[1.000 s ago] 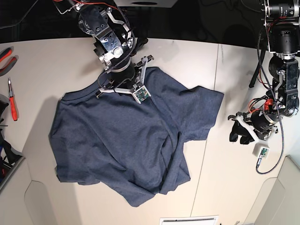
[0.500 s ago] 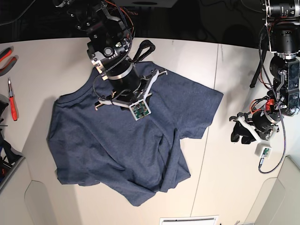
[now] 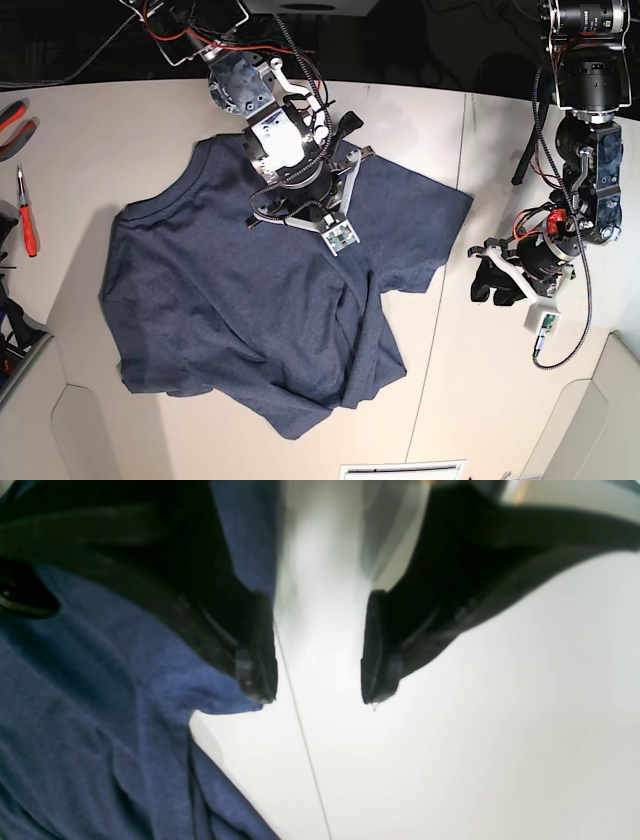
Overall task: Layout the t-shirt on the table in an organized manner, then fold the t-shirt properly
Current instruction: 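Drag the collar with the right gripper toward the table edge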
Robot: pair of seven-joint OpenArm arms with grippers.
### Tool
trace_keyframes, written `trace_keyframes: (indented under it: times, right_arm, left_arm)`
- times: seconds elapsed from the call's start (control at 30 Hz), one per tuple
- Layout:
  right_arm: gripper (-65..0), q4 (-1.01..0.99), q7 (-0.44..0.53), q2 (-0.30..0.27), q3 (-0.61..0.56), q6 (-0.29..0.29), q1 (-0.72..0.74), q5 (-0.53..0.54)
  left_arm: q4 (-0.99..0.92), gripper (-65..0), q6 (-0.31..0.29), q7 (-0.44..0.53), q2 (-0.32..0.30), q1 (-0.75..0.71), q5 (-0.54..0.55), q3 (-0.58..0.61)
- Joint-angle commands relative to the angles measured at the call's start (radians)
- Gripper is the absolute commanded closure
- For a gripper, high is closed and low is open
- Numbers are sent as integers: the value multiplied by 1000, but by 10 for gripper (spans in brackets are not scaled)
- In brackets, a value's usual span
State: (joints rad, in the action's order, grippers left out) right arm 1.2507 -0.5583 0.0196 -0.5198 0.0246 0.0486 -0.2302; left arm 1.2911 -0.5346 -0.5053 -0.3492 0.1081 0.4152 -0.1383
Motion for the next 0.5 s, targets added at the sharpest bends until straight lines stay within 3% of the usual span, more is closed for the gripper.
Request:
trace_keyframes:
  times: [0.0,0.23,0.47]
  right_arm:
    - [0,20,-59,-38,2,3,-31,-7]
    - [0,224,-133,-201,2,-21,-174,-42]
    - [0,425,-214,-296,6,-21,-257,-149]
  left_arm:
    - [18,-309,0,31,-16,19,14,-6]
    - [18,-309,0,45,-16,19,14,-6]
    - [18,-309,-1,45,-16,19,15,-6]
